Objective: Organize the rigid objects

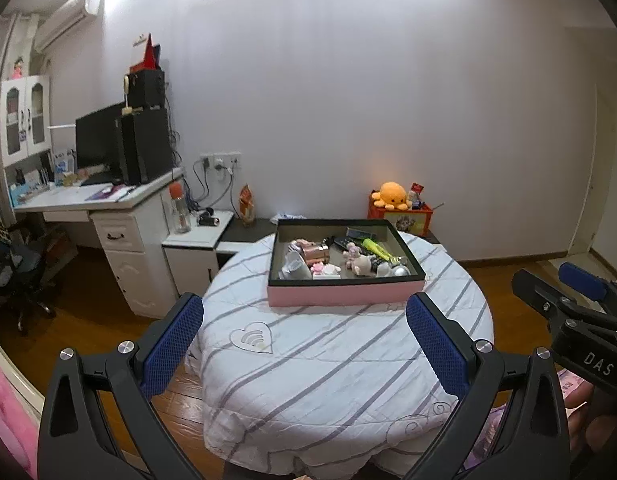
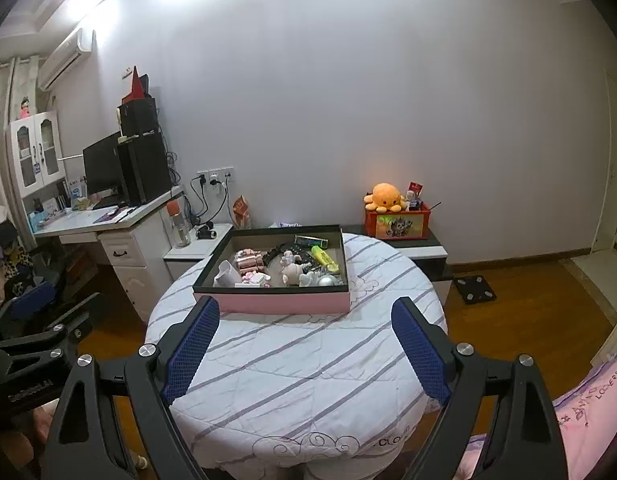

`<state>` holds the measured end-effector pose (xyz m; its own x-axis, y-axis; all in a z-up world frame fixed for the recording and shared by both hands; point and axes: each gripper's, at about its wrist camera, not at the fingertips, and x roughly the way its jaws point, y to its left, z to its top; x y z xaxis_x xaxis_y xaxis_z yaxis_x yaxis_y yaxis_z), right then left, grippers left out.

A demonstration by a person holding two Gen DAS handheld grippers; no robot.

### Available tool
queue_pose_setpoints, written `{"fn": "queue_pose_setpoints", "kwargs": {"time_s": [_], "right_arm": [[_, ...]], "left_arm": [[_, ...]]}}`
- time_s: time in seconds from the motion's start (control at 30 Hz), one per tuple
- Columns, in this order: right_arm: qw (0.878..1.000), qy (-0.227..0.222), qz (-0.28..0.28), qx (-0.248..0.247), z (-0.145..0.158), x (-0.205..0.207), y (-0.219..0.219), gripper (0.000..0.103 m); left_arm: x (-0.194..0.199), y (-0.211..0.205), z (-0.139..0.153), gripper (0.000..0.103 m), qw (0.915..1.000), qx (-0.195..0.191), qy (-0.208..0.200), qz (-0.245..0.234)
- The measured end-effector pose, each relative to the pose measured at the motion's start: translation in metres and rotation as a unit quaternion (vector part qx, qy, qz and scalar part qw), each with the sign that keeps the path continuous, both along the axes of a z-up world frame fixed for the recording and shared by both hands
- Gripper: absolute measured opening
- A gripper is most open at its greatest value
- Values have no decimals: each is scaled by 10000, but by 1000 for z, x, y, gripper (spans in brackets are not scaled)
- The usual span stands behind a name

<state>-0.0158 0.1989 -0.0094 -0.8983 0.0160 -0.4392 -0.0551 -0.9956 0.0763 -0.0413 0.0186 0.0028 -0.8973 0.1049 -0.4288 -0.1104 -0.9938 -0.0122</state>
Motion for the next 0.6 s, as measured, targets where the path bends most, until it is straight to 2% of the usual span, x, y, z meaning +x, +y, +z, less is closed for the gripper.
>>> {"fn": "queue_pose_setpoints", "kwargs": {"time_s": [0.6], "right_arm": [[9999, 78, 32, 120, 9, 15, -18, 89]], "left_arm": [[24, -12, 9, 103, 9997, 109, 209, 85]]}}
